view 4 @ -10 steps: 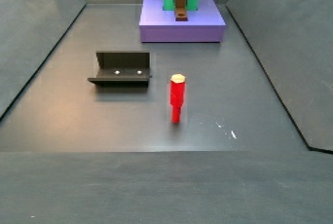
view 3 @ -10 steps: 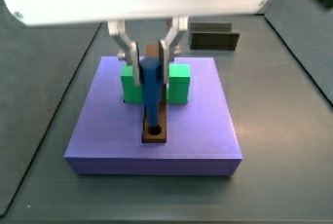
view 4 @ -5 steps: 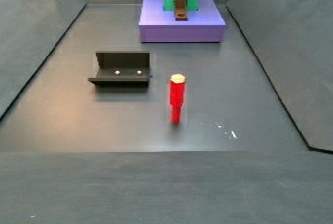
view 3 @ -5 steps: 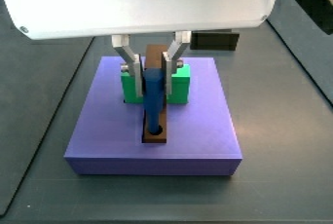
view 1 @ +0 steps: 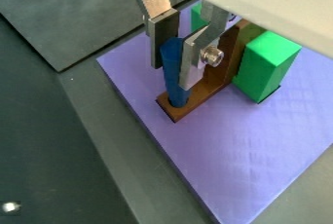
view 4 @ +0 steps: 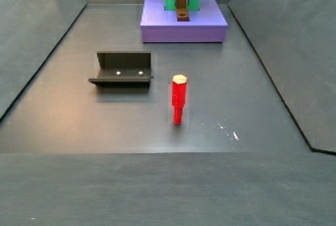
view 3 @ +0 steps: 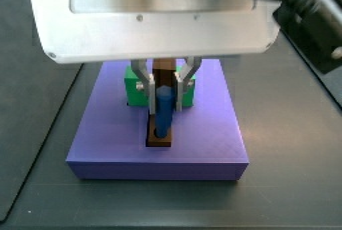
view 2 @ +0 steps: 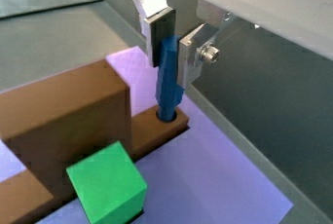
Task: Pick up the blue object. Move up. Place the blue object on the fixture. Regrasp the blue object. Move to above the board. Insert the blue object.
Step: Insert the blue object.
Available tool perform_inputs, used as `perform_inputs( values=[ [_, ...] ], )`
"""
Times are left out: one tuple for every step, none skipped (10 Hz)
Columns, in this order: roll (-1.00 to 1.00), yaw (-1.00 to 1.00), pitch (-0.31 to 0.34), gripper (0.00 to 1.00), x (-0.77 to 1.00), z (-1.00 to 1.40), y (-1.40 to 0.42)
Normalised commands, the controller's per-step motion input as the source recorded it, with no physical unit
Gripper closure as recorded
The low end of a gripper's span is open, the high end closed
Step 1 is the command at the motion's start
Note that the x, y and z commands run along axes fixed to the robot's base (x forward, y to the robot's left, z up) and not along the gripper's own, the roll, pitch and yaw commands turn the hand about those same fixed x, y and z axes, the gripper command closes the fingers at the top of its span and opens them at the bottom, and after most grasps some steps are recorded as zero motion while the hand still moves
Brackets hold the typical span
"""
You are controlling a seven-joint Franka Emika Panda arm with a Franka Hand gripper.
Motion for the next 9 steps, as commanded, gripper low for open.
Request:
perform_inputs(
  values=[
    [0.03, -0.02, 0.0, 1.0, 0.0, -0.56, 0.11],
    [0.07, -0.1, 0.0, 1.0, -0.09, -0.57, 0.16],
    [0.07, -0.13, 0.0, 1.0, -0.21, -0.53, 0.15],
    [0.03, -0.2, 0.006, 1.0, -0.29, -0.17, 0.14],
    [0.03, -0.12, 0.007, 1.0, -0.21, 0.0, 0.0],
    [0.07, -0.02, 0.0, 1.0, -0.1, -0.05, -0.23],
    [0.11, 0.0, -0.01, 1.0, 0.0, -0.31, -0.2],
    [0.14, 0.0, -0.011, 1.0, 0.0, -0.32, -0.23],
    [0.11, 0.0, 0.01, 1.0, 0.0, -0.12, -0.11]
  ],
)
